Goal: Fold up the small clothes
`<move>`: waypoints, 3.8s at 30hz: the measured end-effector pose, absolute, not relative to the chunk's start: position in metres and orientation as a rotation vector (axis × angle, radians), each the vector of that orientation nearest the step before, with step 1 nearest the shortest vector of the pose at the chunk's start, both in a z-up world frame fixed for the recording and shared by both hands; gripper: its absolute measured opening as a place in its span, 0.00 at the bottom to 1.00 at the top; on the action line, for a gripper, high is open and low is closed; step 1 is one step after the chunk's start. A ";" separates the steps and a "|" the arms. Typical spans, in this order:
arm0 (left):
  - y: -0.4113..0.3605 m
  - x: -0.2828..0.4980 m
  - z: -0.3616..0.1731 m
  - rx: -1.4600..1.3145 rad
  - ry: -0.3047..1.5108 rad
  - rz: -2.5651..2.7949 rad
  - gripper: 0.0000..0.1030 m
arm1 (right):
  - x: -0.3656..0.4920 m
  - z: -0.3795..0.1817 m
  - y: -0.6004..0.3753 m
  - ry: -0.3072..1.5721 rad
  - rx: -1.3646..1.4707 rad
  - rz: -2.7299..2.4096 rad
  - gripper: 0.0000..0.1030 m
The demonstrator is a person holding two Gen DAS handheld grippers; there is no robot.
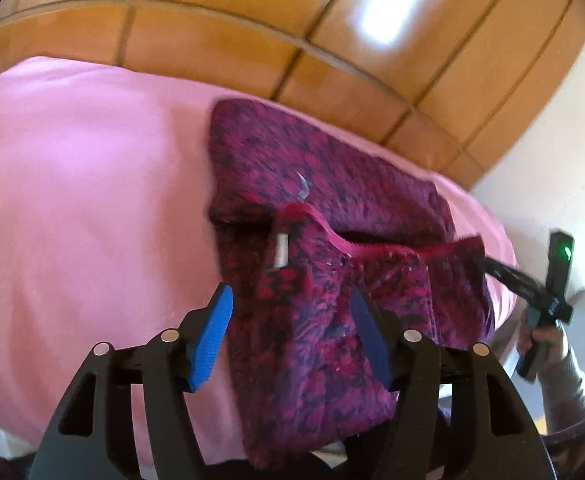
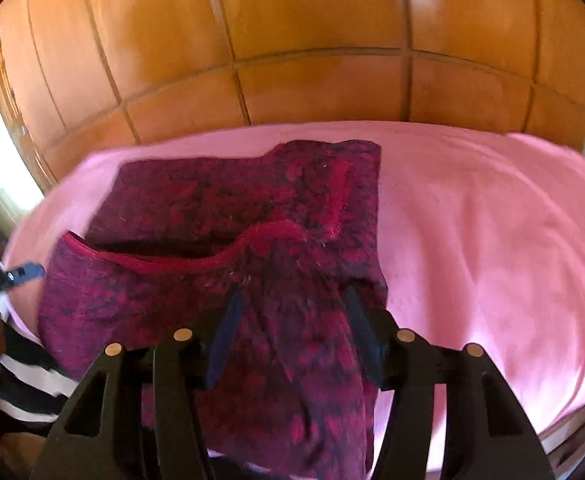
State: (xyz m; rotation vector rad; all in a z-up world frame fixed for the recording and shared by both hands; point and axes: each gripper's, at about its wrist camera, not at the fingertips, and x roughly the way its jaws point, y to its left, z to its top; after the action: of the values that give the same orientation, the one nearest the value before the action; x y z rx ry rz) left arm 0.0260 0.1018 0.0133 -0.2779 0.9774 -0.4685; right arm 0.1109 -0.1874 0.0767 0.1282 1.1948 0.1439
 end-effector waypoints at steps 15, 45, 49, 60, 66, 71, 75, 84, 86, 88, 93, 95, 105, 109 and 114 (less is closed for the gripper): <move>0.105 0.000 0.069 -0.265 0.766 -0.469 0.12 | 0.101 0.138 -0.204 1.100 0.231 0.201 0.15; 0.096 0.280 -0.042 -0.365 1.077 -0.216 0.12 | 0.324 -0.054 -0.243 1.308 0.323 -0.073 0.17; 0.103 0.261 -0.025 -0.404 1.047 -0.233 0.24 | 0.321 -0.042 -0.252 1.281 0.362 -0.061 0.35; 0.150 0.098 -0.023 -0.574 0.962 -0.326 0.56 | 0.174 0.016 -0.264 1.194 0.594 0.061 0.63; 0.127 0.070 -0.041 -0.610 0.996 -0.405 0.27 | 0.120 0.002 -0.250 1.232 0.592 0.017 0.36; 0.132 0.063 -0.022 -0.645 0.955 -0.399 0.11 | 0.119 0.030 -0.255 1.152 0.640 0.026 0.12; 0.142 0.047 -0.002 -0.649 0.937 -0.425 0.08 | 0.108 0.057 -0.258 1.126 0.645 0.079 0.11; 0.153 0.041 0.003 -0.624 0.983 -0.350 0.27 | 0.106 0.038 -0.256 1.207 0.576 0.025 0.22; 0.160 0.048 0.016 -0.633 0.918 -0.316 0.37 | 0.114 0.051 -0.253 1.168 0.532 0.020 0.27; 0.166 0.058 0.020 -0.669 0.914 -0.323 0.38 | 0.117 0.066 -0.245 1.128 0.484 0.009 0.45; 0.158 0.114 0.030 -0.691 0.924 -0.362 0.38 | 0.146 0.078 -0.212 1.091 0.423 0.084 0.64; 0.148 0.138 0.032 -0.670 0.945 -0.350 0.38 | 0.160 0.072 -0.197 1.105 0.389 0.101 0.66; 0.132 0.167 0.023 -0.517 1.009 -0.233 0.02 | 0.201 0.027 -0.183 1.179 0.397 0.081 0.66; 0.127 0.160 0.003 -0.445 1.047 -0.171 0.02 | 0.205 -0.003 -0.176 1.206 0.383 0.070 0.67; 0.115 0.158 0.029 -0.358 0.998 -0.111 0.05 | 0.202 -0.004 -0.170 1.174 0.334 0.065 0.67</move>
State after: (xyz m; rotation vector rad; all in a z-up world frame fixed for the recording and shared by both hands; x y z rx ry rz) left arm 0.1581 0.1148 0.0295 -0.3580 0.9979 -0.1114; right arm 0.2023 -0.1699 -0.0044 0.3343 1.1739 0.0649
